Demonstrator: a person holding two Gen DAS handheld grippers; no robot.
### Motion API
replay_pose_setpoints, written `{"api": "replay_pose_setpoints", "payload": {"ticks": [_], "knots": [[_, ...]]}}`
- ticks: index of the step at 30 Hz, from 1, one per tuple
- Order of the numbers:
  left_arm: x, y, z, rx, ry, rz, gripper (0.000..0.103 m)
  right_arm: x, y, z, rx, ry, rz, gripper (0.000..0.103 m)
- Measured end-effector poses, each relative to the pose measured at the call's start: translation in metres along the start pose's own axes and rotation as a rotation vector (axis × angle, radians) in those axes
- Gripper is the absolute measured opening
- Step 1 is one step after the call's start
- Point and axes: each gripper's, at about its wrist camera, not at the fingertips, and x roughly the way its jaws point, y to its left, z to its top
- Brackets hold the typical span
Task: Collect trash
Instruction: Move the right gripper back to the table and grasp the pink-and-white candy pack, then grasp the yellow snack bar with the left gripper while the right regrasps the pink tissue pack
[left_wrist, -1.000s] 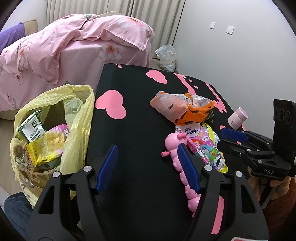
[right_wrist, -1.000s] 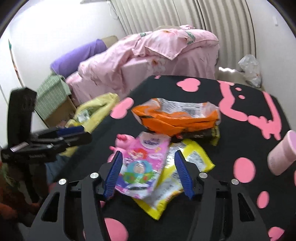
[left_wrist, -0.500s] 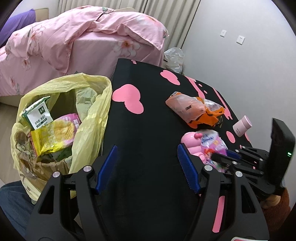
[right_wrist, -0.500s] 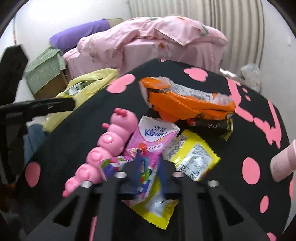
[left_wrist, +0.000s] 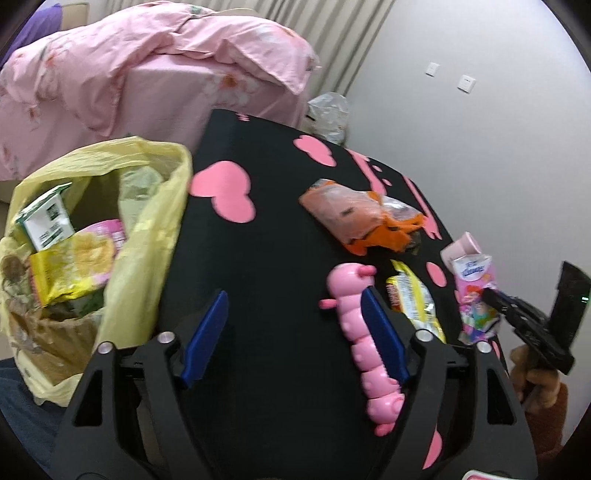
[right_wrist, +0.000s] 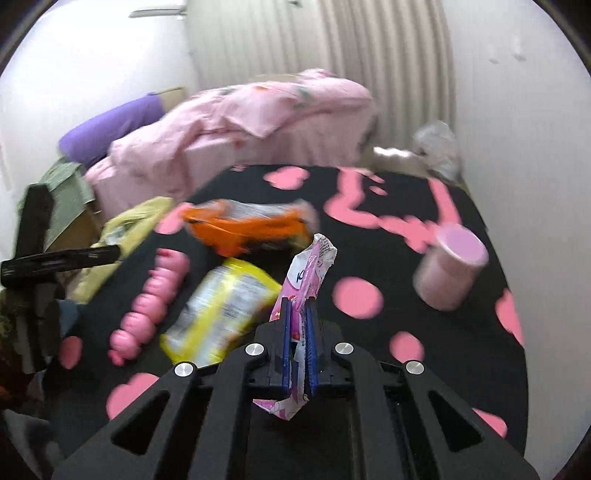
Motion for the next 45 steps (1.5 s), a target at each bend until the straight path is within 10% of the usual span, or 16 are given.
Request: {"api": "replay_pose_setpoints", "payload": {"ticks": [9,15,20,29,37,45], "knots": [[0.015,-0.07,0.019,0.209,0.011,-0.014,0.076,0.01,-0.043,-0.026,0.085,0.033,-0.075,0.009],[0.046,-0.096,0.028,0.166,0.137,-0.069,0.076,0.01,-0.056,-0.038,0.119,0.025,-0.06,0.013],[0.074,-0.134,0.005,0.284,0.219,-0.04,0.076,0.003,-0.073,-0.043,0.211,0.002,-0.035,0.05],[0.132,-0.155,0.003,0.323,0.302,0.089,0.068,-0.004,-0.081,-0.054,0.223,0.051,-0.076,0.057],[0.122,-0.156,-0.002,0.356,0.282,0.081,0.041,-0.002,-0.088,-0.062,0.253,0.083,-0.08,0.058],[0.081,-0.149,-0.002,0.302,0.179,0.008,0.037,-0.007,-0.089,-0.067,0.243,0.105,-0.053,0.059]]}}
